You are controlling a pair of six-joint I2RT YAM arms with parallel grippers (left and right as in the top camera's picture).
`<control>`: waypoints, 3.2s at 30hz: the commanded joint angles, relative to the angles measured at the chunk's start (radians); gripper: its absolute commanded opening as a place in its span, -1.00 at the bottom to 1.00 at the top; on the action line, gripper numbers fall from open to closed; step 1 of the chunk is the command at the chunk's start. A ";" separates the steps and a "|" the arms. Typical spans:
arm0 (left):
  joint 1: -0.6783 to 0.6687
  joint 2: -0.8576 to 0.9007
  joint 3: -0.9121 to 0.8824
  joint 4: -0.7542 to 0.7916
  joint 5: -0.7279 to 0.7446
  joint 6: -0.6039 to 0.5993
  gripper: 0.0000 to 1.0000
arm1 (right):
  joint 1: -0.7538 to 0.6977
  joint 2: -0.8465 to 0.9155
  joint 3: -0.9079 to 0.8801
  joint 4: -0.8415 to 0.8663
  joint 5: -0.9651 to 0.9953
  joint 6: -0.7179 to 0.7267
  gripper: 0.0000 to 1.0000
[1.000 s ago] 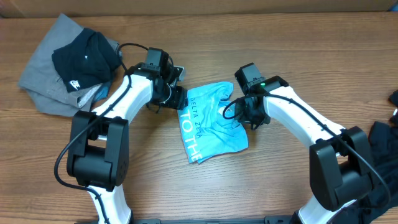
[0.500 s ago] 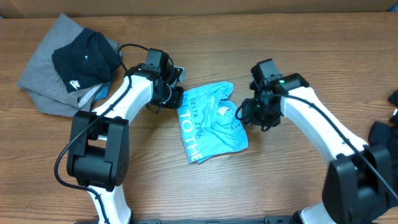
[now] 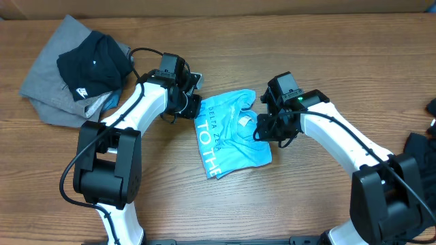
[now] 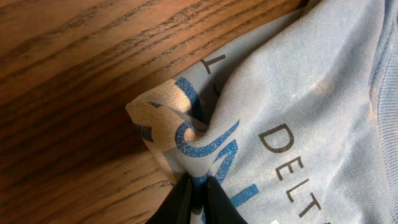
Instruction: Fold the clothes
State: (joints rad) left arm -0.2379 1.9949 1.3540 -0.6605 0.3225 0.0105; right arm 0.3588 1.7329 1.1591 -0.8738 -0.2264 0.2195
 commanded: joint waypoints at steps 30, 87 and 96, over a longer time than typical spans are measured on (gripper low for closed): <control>0.001 -0.048 0.159 -0.059 0.156 0.116 -0.14 | -0.106 -0.040 -0.017 -0.219 -0.230 0.103 0.05; -0.111 0.111 0.194 -0.066 0.036 0.181 0.50 | -0.034 -0.084 0.032 -0.118 -0.234 0.220 -0.30; -0.117 0.111 0.171 -0.121 0.113 0.131 0.75 | 0.027 0.068 -0.049 -0.050 -0.171 0.407 -0.49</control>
State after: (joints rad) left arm -0.3660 2.1181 1.5322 -0.7712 0.3996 0.1703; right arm 0.3916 1.7294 1.1507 -0.9314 -0.4202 0.5346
